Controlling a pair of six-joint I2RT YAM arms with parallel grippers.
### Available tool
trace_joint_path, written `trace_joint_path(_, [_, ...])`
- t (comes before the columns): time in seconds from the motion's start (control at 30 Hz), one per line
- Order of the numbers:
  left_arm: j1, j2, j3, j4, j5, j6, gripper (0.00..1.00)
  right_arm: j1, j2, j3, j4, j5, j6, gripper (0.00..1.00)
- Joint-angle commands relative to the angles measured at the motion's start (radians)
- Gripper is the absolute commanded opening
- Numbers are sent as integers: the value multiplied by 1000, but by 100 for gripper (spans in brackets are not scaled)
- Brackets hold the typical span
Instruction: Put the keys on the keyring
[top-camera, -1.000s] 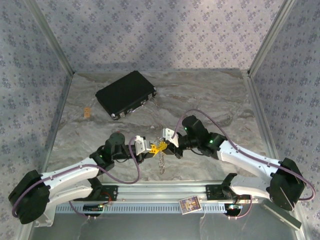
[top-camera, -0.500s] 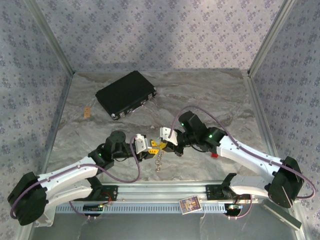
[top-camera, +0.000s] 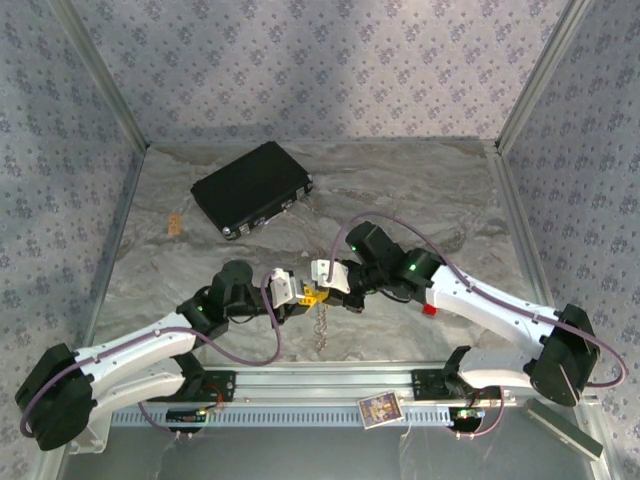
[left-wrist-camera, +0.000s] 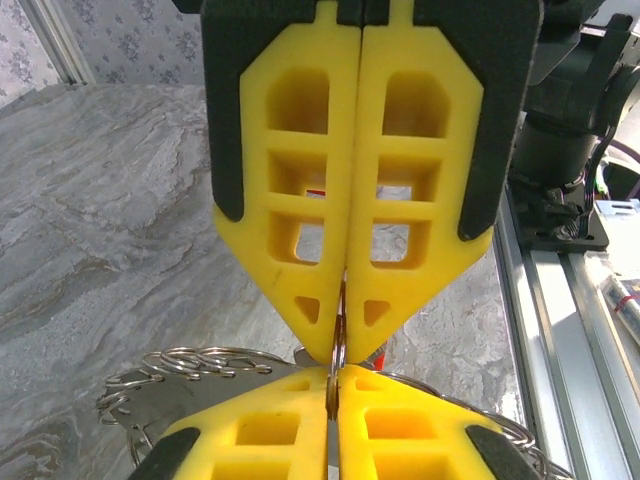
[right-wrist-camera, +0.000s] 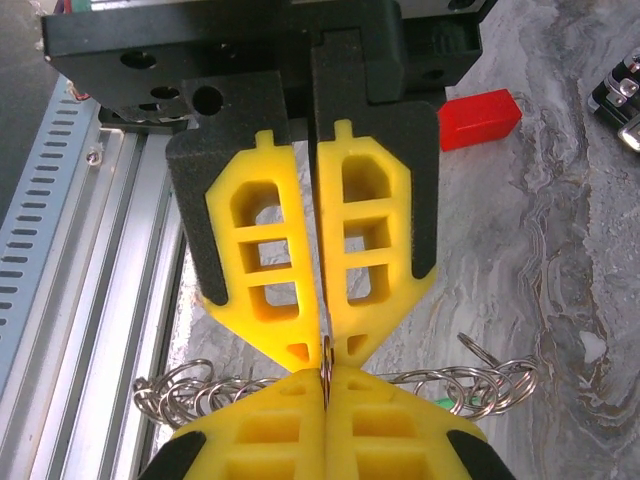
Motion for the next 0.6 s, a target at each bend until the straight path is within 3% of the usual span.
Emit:
trace_joint_path(0.0, [-3,10,35,14,31,11,4,10,4,40,-9,-24,-9,0])
trace_joint_path(0.07, [-4,11,33,21,37,13,0,7,-4,32,-2,-28,-2,0])
trace_joint_path(0.2, [-3,11,9,68,33,3,0,-28,-45,-18,43,-22,45,22])
trace_joint_path(0.27, [-3,16,-6,101,28,-8,0,-45,-63,-44,59,-22,69,27])
trace_joint_path(0.57, [-3,34,-29,168,25,-24,0,-54,-116,-131,99,-1,142,29])
